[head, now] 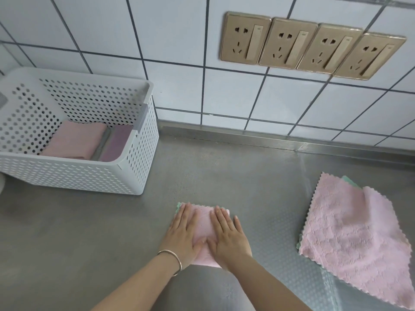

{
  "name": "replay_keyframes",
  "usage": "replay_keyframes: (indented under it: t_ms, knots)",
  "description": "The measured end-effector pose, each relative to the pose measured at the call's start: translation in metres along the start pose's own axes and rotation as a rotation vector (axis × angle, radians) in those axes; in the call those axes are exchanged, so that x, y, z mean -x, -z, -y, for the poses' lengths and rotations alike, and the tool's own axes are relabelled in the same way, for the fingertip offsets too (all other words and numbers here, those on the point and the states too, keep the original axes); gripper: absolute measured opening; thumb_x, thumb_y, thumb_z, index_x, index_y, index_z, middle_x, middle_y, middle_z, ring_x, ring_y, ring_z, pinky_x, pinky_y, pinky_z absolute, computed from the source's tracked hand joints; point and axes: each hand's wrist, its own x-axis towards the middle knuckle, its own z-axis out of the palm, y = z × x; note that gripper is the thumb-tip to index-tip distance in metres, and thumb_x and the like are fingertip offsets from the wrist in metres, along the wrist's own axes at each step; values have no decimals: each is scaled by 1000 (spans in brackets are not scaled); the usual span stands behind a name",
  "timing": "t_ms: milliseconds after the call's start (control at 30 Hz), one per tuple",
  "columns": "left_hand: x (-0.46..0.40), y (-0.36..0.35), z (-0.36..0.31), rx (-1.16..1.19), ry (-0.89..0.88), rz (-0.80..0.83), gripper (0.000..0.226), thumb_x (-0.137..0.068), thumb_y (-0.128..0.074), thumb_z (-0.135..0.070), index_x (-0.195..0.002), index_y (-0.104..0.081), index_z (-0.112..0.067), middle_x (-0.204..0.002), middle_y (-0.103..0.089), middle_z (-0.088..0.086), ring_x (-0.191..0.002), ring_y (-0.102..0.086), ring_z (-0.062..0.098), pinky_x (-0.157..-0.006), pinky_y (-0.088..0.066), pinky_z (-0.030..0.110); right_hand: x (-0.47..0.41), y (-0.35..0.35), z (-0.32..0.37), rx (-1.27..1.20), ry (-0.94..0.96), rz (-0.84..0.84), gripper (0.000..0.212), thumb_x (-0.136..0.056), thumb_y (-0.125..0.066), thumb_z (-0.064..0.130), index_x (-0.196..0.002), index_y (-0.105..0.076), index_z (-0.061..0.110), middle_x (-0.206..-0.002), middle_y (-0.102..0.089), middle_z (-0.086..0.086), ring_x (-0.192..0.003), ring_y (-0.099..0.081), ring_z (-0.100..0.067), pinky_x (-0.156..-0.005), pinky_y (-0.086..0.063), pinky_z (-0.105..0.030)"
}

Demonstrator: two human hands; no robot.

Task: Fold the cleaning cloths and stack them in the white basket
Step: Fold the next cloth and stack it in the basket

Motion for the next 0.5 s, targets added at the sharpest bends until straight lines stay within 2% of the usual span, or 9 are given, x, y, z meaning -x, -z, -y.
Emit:
replay_keyframes:
  t_ms: [67,100,133,167,233,300,400,467,500]
  knots:
    - [-2,18,0,45,-10,-6,93,-68,-21,-63,-146,-23,-13,-156,-14,12,-145,-2,21,-114,-4,30,-3,12,-3,65,55,4,66,-92,-26,41,-149,-20,8,-157,-9,0,-145,-13,-17,-117,-3,-35]
    - [-1,27,0,155,67,1,87,-68,-26,-57,-145,-26,-16,-155,-16,7,-144,-10,20,-114,-12,29,-3,18,-3,14,43,61,64,-95,-27,37,-150,-8,11,-158,0,1,-146,-4,-15,-117,-2,-34]
    - [-1,34,0,285,198,-38,75,-72,-38,-48,-139,-37,-16,-149,-29,8,-138,-26,23,-109,-24,31,-2,26,-2,-84,-19,103,64,-95,-33,32,-150,-8,13,-159,-3,1,-145,-7,-15,-117,-9,-31]
    - [2,38,0,384,353,-157,56,-75,-50,-36,-127,-49,-15,-135,-43,11,-127,-39,28,-101,-34,34,2,30,-1,-198,-98,56,62,-93,-40,26,-149,-15,14,-156,-16,-1,-142,-19,-17,-114,-22,-29]
    - [9,39,4,464,668,-328,36,-73,-66,-25,-107,-61,-14,-113,-55,14,-111,-48,34,-93,-38,36,13,31,2,-481,-326,-135,55,-87,-47,17,-141,-33,14,-139,-40,-3,-124,-43,-20,-93,-42,-29]
    - [14,34,3,506,849,-204,35,-73,-65,-33,-104,-64,-17,-113,-58,14,-111,-49,34,-94,-38,34,21,33,5,-780,-535,-111,49,-85,-49,14,-133,-41,13,-125,-50,-3,-108,-53,-22,-79,-42,-28]
    - [19,27,-10,571,944,-77,33,-79,-57,-33,-108,-64,-20,-118,-54,14,-113,-49,34,-96,-39,33,22,33,3,-990,-651,49,34,-84,-49,15,-118,-49,12,-98,-53,-1,-88,-62,-25,-73,-44,-26]
    - [21,29,-19,558,929,-104,26,-82,-52,-28,-103,-64,-19,-117,-53,14,-112,-47,33,-94,-38,32,21,41,0,-985,-600,166,8,-83,-45,13,-83,-53,12,-74,-51,-3,-64,-58,-23,-58,-43,-24]
    - [22,30,-21,566,917,-119,20,-83,-51,-24,-96,-64,-19,-115,-55,13,-109,-49,33,-92,-39,32,21,44,-1,-980,-587,217,13,-82,-45,12,-69,-48,11,-62,-46,-3,-52,-49,-21,-51,-37,-22]
